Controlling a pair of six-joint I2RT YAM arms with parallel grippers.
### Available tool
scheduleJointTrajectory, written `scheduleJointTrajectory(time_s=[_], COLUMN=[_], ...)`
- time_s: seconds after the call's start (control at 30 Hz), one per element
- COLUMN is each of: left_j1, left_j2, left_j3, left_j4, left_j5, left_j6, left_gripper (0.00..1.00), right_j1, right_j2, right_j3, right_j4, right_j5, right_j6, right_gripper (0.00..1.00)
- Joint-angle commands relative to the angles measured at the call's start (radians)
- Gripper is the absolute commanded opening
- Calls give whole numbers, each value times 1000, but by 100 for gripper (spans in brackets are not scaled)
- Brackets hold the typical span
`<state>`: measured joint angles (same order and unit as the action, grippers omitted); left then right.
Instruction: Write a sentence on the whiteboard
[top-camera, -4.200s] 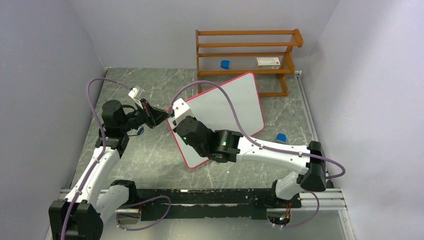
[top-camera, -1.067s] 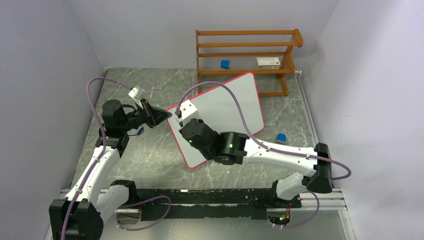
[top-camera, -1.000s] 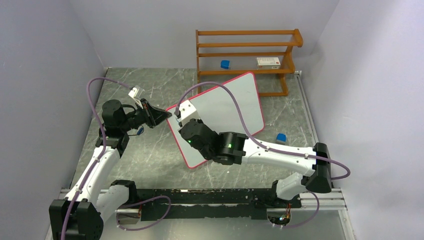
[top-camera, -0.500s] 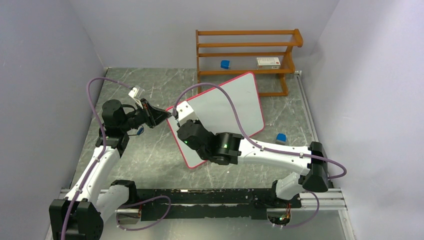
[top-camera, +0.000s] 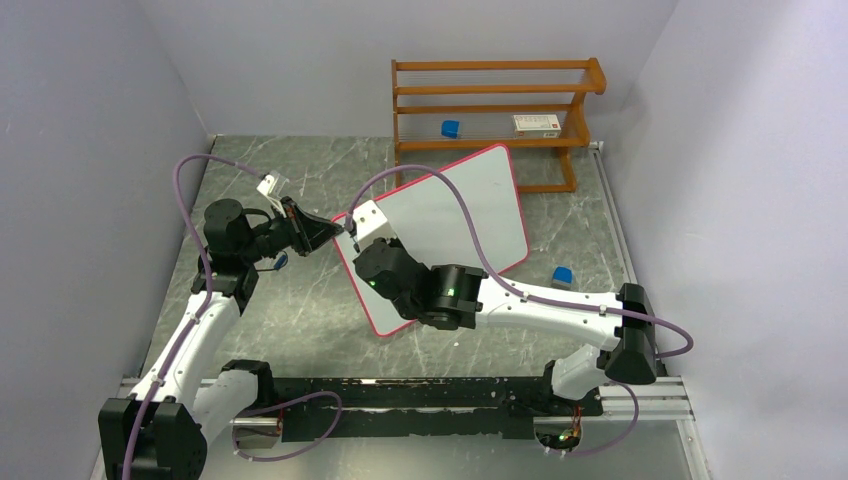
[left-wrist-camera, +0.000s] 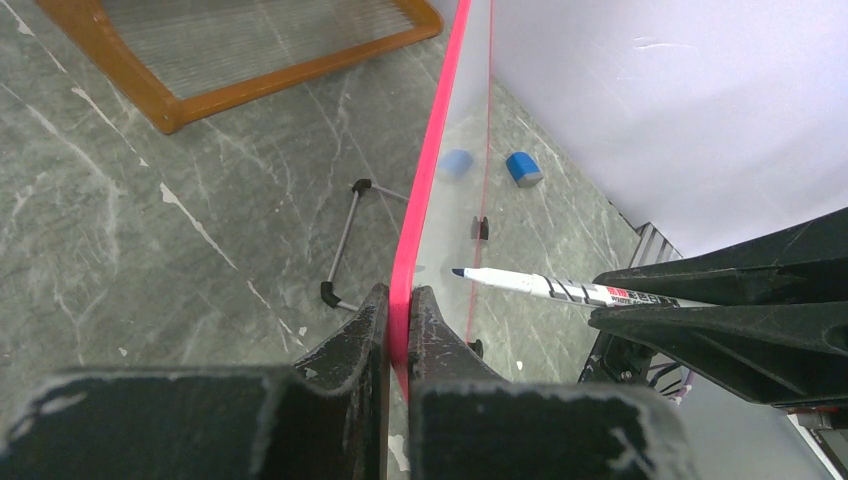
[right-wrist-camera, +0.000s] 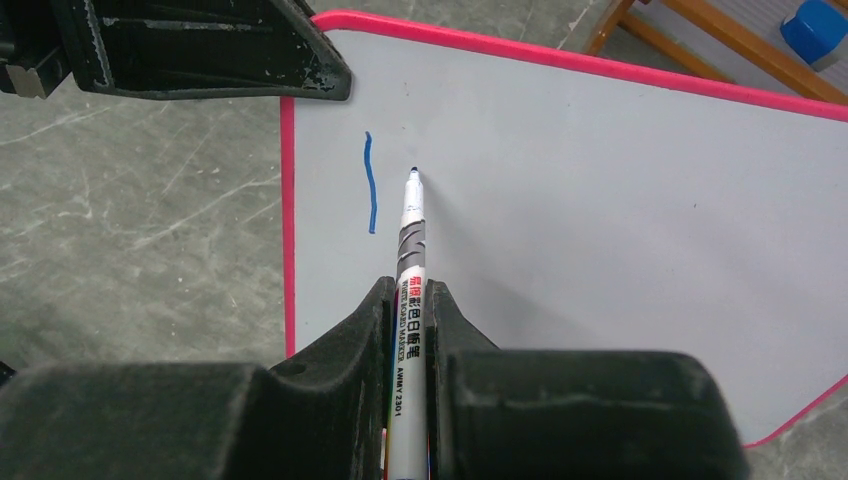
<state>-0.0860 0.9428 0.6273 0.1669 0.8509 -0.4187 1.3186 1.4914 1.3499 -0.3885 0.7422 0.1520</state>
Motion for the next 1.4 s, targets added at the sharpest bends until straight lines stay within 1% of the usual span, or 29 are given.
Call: scheduleJointTrajectory(time_s=[0.0, 0.43, 1.03, 1.37], left_j1=[2, 2, 2, 2], left_j2=[16, 16, 12, 16], left_j3=[5, 5, 3, 3], left_j4=[-21, -17, -15, -15], left_j5=[-7, -1, -3, -3], left_j6=[44, 42, 41, 40], left_gripper=[5, 5, 5, 5], right_j1=[-2, -10, -9, -9], right_j2=[7, 31, 53, 56], right_j3=[17, 26, 47, 49], right_j4=[42, 27, -73, -94], right_j5=[36, 33, -46, -77], right_j6=[-7, -8, 37, 46], right_gripper=[0, 0, 0, 0])
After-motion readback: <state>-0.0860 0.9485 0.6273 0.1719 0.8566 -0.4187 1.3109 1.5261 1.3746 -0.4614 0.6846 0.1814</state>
